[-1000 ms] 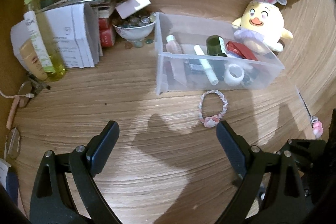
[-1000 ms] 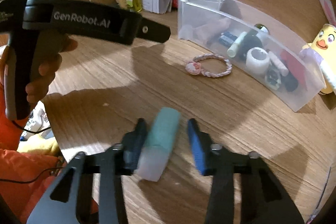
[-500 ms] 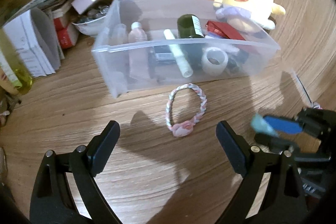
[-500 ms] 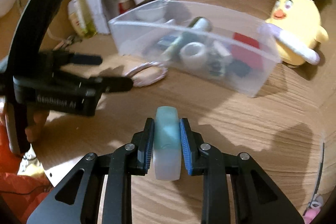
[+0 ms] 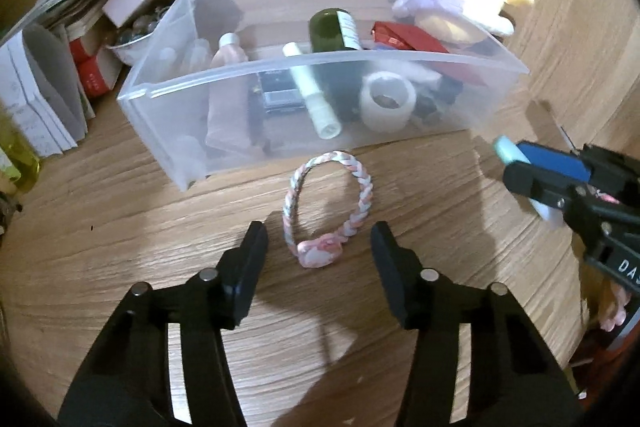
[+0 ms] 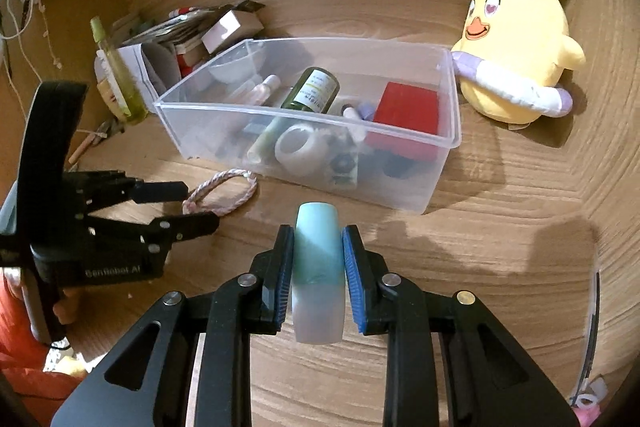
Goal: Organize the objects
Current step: 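Grasp the pale teal tube with the right gripper while the left gripper grasps the braided bracelet, then carry the teal tube and braided bracelet over the clear bin with both grippers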
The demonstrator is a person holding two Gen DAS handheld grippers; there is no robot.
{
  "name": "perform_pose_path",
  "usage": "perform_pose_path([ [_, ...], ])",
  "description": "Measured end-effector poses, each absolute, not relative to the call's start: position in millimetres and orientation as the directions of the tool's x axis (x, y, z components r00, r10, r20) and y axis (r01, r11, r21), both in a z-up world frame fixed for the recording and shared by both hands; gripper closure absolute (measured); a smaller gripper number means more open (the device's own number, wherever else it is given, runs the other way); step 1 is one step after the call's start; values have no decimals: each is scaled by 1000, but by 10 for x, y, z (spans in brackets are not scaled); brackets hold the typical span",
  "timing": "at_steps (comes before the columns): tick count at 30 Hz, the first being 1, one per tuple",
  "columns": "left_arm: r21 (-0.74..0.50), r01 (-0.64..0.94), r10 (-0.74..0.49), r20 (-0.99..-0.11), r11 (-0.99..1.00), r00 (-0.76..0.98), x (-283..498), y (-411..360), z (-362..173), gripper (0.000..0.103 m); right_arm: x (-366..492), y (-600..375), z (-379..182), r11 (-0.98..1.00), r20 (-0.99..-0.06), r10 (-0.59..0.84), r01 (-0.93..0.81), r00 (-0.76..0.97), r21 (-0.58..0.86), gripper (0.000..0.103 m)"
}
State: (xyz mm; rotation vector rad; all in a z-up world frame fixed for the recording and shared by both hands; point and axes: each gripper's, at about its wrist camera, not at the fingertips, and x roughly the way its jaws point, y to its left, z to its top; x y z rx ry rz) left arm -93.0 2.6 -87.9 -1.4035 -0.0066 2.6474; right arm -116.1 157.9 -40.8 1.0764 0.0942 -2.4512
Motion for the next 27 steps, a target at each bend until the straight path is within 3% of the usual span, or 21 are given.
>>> perform_pose_path([
  [5, -79, -130, 139, -815, -988, -562, -935, 30, -855, 79, -1177, 1568, -389, -892, -708, -387, 433, -591, 127, 80],
  [8, -70, -131, 133, -811, -989, -569, -903, 36, -839, 83, -1181, 1555, -384, -892, -706, -391, 431, -591, 134, 80],
  [27, -76, -109, 131, -695, -991, -707, -673, -50, -340, 87, -1177, 1496, -81, -886, -638, -429, 436, -640, 157, 80],
])
